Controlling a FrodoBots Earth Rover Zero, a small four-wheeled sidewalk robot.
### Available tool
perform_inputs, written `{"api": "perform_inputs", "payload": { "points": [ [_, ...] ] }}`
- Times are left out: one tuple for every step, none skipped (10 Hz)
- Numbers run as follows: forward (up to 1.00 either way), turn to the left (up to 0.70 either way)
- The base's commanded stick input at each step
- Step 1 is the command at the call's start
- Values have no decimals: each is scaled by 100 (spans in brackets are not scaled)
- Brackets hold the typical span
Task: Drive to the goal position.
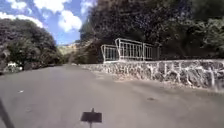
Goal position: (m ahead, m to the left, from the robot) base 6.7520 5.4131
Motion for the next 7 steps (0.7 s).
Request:
{"api": "perform_inputs", "payload": {
  "points": [
    [50, 0],
    [50, 0],
    [50, 0],
    [50, 0],
    [50, 0],
    [50, 0],
    [50, 0]
  ]
}}
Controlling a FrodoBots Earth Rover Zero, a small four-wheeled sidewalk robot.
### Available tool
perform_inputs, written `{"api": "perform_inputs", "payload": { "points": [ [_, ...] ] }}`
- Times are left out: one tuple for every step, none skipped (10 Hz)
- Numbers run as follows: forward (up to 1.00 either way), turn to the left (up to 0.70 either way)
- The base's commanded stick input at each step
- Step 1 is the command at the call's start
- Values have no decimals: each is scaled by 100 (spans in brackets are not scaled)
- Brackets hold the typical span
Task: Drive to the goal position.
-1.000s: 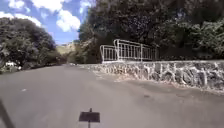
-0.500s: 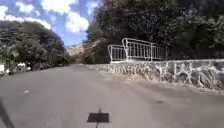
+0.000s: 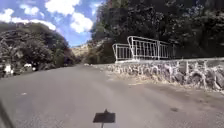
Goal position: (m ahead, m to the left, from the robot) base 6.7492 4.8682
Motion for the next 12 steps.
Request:
{"api": "perform_inputs", "payload": {
  "points": [
    [50, 0],
    [50, 0],
    [50, 9],
    [50, 18],
    [50, 27],
    [50, 36],
    [50, 45],
    [50, 50],
    [50, 50],
    [50, 34],
    [50, 7],
    [50, 0]
  ]
}}
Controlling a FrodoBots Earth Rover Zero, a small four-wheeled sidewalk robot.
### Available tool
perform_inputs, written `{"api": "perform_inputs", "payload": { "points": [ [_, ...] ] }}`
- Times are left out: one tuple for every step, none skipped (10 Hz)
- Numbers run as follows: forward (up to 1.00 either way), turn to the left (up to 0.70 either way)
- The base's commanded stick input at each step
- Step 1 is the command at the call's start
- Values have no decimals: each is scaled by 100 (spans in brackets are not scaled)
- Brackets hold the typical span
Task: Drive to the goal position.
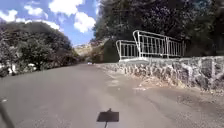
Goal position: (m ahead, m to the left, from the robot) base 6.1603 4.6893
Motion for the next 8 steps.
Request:
{"api": "perform_inputs", "payload": {
  "points": [
    [50, 0],
    [50, 0],
    [50, 0],
    [50, 0],
    [50, 0],
    [50, 0],
    [50, 0],
    [50, 0]
  ]
}}
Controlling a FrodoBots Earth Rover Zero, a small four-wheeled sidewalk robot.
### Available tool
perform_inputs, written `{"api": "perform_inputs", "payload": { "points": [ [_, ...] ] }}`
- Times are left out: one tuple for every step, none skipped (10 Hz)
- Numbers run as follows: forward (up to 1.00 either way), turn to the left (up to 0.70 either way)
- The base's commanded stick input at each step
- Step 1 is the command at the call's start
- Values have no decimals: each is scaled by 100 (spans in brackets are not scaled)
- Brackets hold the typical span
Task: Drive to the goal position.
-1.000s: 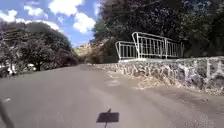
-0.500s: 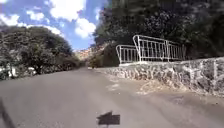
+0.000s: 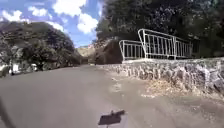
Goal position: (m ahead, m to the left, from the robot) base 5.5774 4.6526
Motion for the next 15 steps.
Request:
{"api": "perform_inputs", "payload": {
  "points": [
    [50, 0],
    [50, 0],
    [50, 0],
    [50, 0],
    [50, 3],
    [50, 16],
    [50, 29],
    [50, 42],
    [50, 50],
    [50, 50],
    [50, 50],
    [50, 50],
    [50, 34],
    [50, 9],
    [50, 0]
  ]
}}
